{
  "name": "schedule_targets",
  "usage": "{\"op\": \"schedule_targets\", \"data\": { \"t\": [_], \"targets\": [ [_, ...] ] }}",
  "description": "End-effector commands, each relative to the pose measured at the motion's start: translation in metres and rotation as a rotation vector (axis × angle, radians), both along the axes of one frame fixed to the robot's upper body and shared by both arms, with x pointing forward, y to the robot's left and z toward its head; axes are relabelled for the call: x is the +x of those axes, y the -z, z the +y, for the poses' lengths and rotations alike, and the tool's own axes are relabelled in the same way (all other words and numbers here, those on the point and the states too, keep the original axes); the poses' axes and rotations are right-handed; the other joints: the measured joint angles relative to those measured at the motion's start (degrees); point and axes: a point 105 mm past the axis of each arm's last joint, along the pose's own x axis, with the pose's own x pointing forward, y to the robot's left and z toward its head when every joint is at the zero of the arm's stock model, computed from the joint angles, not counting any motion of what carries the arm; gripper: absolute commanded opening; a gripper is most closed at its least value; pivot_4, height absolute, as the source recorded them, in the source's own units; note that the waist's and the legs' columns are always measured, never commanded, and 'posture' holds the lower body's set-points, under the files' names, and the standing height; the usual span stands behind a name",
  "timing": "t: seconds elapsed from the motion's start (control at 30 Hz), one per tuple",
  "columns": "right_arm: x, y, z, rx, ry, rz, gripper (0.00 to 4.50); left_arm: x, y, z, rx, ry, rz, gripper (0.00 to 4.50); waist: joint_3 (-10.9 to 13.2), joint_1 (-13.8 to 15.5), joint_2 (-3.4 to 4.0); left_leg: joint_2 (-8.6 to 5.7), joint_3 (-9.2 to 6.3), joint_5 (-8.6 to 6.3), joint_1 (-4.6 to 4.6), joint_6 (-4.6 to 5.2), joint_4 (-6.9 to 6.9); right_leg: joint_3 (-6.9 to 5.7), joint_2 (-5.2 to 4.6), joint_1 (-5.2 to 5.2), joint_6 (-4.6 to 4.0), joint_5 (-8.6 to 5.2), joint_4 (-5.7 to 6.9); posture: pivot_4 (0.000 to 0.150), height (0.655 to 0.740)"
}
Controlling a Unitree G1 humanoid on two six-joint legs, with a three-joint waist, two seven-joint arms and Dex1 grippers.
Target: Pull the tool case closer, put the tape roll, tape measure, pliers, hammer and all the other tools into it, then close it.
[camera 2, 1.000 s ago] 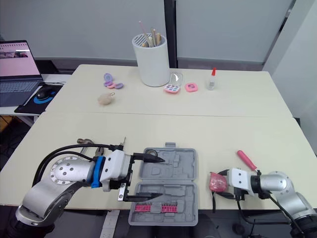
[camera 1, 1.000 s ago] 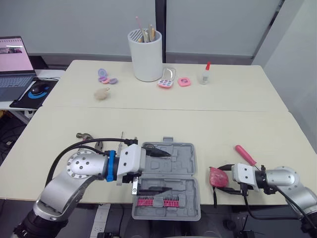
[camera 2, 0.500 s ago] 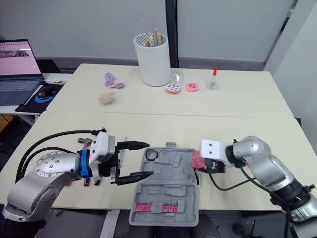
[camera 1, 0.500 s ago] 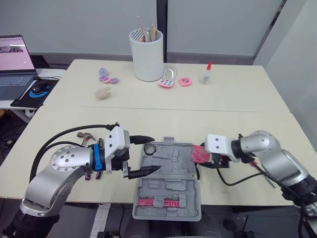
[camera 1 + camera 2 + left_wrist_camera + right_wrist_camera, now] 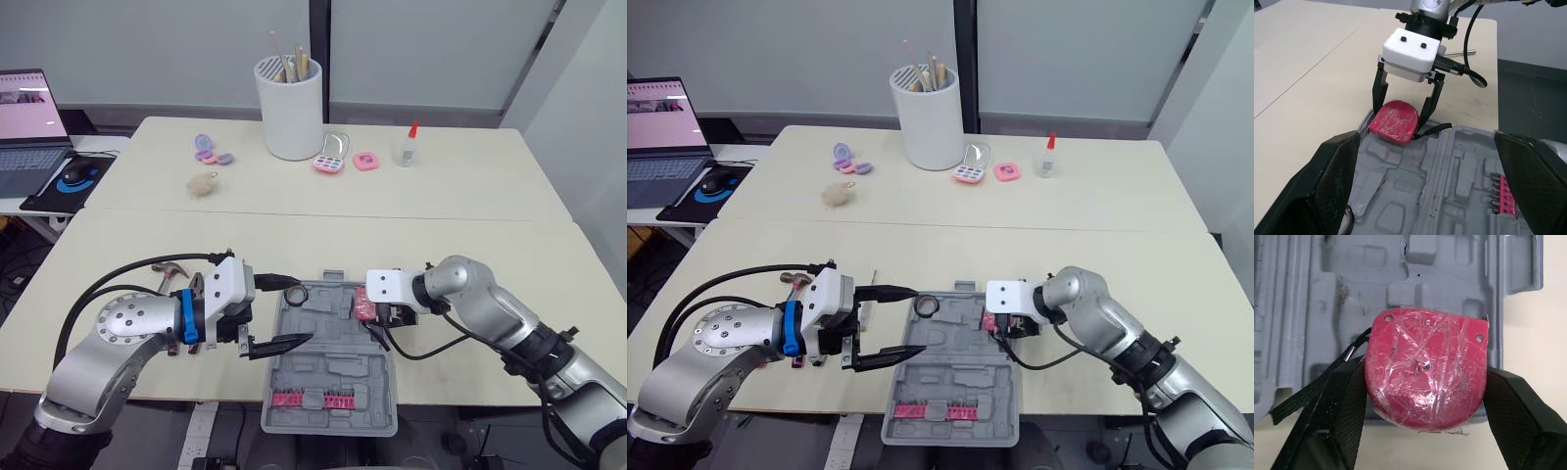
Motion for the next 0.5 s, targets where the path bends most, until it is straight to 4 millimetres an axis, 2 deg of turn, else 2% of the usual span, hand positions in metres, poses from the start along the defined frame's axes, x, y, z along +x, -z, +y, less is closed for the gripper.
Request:
{"op": "schedule_targets", "data": {
  "t": [0.03, 0.5],
  "targets": [
    [0.007, -0.010, 0.007, -0.006, -0.037, -0.059, 3.16, -0.002, -0.009, 0.002, 0.015, 0.004, -0.055, 4.50, 0.00, 0.00, 0.00, 0.00, 0.01, 0.00, -0.02, 0.00, 0.00, 0.00, 0.00, -0.03, 0.00, 0.00, 0.00, 0.150, 0.7400],
    [0.015, 0.003, 0.010, -0.052, -0.060, -0.077, 3.16, -0.001, -0.007, 0.003, 0.029, 0.003, -0.059, 4.50, -0.01, -0.11, -0.02, 0.03, 0.03, 0.00, -0.01, 0.00, 0.00, 0.03, 0.00, -0.08, -0.06, 0.03, 0.05, 0.150, 0.7400]
  ]
}}
